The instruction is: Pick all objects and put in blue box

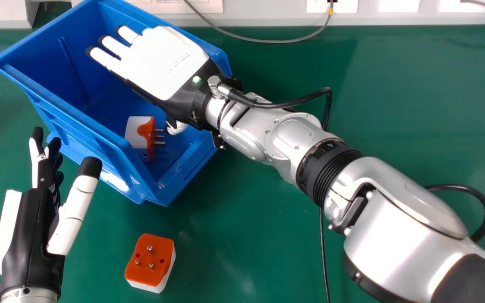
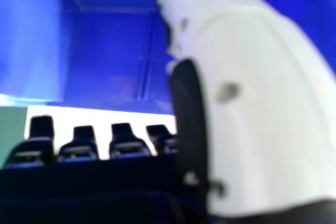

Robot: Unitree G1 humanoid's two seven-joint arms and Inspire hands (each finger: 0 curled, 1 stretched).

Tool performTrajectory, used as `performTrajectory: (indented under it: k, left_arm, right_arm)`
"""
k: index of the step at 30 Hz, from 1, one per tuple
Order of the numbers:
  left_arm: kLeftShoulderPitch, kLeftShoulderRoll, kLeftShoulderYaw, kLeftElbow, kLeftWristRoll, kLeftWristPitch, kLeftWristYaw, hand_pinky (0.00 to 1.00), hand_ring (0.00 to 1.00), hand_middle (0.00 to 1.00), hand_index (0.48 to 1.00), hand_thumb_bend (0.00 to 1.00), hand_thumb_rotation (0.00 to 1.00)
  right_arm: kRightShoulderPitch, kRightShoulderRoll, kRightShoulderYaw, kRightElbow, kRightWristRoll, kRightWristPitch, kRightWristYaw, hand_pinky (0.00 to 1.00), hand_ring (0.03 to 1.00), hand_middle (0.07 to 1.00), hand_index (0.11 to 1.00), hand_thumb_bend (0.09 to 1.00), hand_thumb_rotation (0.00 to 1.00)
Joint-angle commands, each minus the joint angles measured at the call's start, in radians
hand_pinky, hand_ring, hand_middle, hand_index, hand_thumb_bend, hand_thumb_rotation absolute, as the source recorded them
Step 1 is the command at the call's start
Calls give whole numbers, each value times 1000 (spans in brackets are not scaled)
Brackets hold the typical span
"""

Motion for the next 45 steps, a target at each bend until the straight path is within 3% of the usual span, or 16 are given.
performTrajectory:
  k: [1, 14, 20, 23, 28, 36, 45]
  left_arm:
    - [-6, 6, -5, -9, 8, -6, 7, 1000, 1000, 1000, 1000, 794, 870]
    - [-25, 19, 0, 11, 11, -5, 3, 1000, 1000, 1000, 1000, 792, 869]
    - [-42, 32, 6, 34, 1, -7, -3, 1000, 1000, 1000, 1000, 793, 870]
    - [-48, 41, 8, 44, 0, -10, -6, 1000, 1000, 1000, 1000, 795, 870]
    - [-55, 52, 10, 52, -7, -9, -9, 1000, 1000, 1000, 1000, 787, 870]
    - [-58, 53, 17, 48, -18, 0, -17, 1000, 1000, 1000, 1000, 789, 875]
    - [-64, 58, 31, 56, -33, 4, -29, 1000, 1000, 1000, 1000, 801, 878]
  right_arm:
    - [-27, -9, -15, -25, 16, 2, -24, 931, 1000, 1000, 1000, 362, 0]
    - [19, -83, -90, -133, 78, -62, -52, 925, 1000, 1000, 999, 362, 0]
    - [138, -158, -128, -304, 99, -104, -114, 905, 1000, 1000, 989, 365, 0]
    - [217, -203, -149, -434, 101, -110, -119, 901, 1000, 1000, 989, 418, 0]
    - [364, -275, -184, -676, 84, -83, -120, 923, 1000, 1000, 997, 621, 53]
    - [675, -359, -271, -1092, 88, 1, -49, 983, 1000, 1000, 1000, 670, 95]
    - [965, -427, -364, -1378, 54, 89, -3, 998, 1000, 1000, 1000, 667, 83]
